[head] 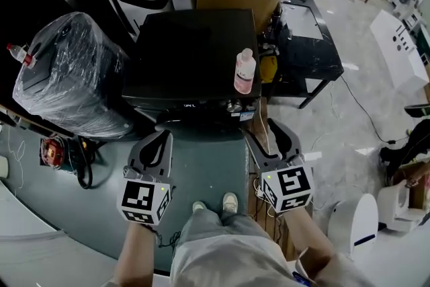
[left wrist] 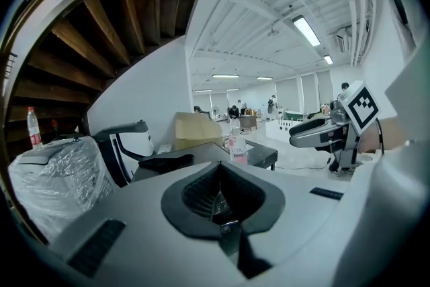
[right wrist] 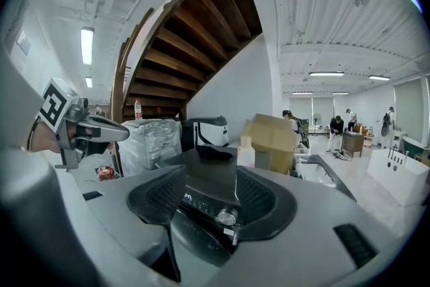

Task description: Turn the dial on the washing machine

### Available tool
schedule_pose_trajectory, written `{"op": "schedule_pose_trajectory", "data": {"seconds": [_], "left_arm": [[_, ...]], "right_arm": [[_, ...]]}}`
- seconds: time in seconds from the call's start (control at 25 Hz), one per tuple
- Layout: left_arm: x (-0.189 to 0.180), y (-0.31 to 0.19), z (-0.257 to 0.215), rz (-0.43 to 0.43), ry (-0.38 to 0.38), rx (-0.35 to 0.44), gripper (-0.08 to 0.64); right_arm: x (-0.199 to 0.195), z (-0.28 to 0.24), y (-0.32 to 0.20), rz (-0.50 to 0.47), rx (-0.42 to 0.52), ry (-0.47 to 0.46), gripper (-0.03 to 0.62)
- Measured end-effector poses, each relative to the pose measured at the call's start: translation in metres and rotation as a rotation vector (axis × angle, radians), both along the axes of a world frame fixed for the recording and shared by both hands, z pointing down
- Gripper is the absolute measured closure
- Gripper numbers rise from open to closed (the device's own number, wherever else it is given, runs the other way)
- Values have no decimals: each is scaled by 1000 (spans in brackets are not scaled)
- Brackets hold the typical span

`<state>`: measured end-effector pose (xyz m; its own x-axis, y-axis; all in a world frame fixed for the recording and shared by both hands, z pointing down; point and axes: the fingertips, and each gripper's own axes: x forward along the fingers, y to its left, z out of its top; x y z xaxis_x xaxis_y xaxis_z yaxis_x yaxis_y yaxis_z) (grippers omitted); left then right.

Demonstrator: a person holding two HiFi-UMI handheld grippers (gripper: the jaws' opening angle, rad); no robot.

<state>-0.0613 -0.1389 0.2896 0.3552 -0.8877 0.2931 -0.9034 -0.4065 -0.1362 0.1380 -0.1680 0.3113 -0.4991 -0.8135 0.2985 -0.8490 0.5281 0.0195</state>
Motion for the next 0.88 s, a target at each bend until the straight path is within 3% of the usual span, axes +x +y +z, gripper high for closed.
{"op": "schedule_pose_trajectory", "data": {"seconds": [0.88], "left_arm": [[-29, -65, 117, 112, 5, -3, 540]], "right_arm": [[-33, 135, -81, 95, 0, 170, 324]]}}
